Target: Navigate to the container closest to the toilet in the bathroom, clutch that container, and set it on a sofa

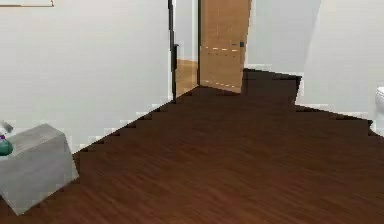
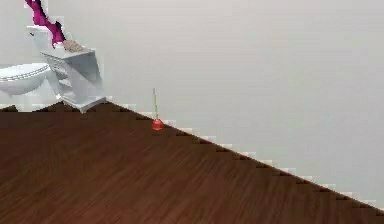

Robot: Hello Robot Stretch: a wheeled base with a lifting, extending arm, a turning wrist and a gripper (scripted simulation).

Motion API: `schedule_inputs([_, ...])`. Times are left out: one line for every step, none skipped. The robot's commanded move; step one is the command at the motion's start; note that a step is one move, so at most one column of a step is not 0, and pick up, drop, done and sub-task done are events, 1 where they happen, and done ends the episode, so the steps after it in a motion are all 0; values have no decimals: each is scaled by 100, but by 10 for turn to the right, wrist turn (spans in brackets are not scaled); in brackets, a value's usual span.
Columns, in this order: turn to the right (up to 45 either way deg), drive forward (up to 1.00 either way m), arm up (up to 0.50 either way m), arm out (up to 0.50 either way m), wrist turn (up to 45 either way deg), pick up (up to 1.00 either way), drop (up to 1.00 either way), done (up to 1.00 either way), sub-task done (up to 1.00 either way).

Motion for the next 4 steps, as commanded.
schedule_inputs([-450, 0, 0, 0, 0, 0, 0, 0, 0])
schedule_inputs([0, 90, 0, 0, 0, 0, 0, 0, 0])
schedule_inputs([-450, 0, 0, 0, 0, 0, 0, 0, 0])
schedule_inputs([-450, 0, 0, 0, 0, 0, 0, 0, 0])
